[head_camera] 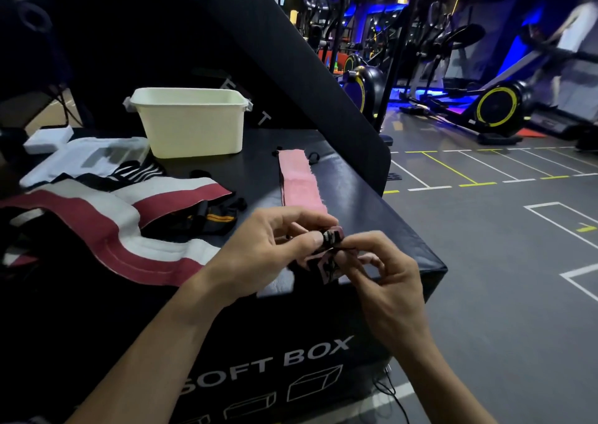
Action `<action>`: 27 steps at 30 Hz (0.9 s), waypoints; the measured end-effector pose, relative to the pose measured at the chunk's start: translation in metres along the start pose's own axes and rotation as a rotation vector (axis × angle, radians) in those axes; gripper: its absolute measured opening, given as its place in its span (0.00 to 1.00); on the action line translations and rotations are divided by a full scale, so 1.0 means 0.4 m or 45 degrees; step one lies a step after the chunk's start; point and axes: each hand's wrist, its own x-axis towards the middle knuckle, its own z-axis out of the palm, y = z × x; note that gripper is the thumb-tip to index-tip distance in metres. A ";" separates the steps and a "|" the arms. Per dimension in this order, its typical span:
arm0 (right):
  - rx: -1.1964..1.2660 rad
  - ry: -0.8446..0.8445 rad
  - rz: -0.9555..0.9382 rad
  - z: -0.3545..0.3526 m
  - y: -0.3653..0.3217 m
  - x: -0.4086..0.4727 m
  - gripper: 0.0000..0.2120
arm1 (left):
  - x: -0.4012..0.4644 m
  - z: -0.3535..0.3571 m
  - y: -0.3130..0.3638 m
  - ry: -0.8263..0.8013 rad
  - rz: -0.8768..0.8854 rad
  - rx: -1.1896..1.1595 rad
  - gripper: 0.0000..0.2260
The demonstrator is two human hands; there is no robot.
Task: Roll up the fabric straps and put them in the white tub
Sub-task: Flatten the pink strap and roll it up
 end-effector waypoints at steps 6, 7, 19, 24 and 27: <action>-0.079 0.023 -0.172 0.002 -0.030 0.008 0.04 | 0.002 0.015 -0.008 0.195 -0.005 0.133 0.12; -0.111 0.043 -0.177 0.003 -0.033 0.008 0.04 | 0.001 0.017 -0.008 0.203 -0.013 0.112 0.13; -0.290 0.099 -0.136 -0.001 -0.025 0.020 0.10 | -0.017 0.002 0.015 0.076 -0.011 0.074 0.16; -0.180 0.048 -0.060 -0.004 -0.009 0.019 0.06 | -0.029 0.008 0.020 0.067 0.045 0.225 0.20; -0.030 -0.030 0.035 -0.001 0.003 0.014 0.05 | -0.034 0.030 0.011 0.144 0.056 0.222 0.17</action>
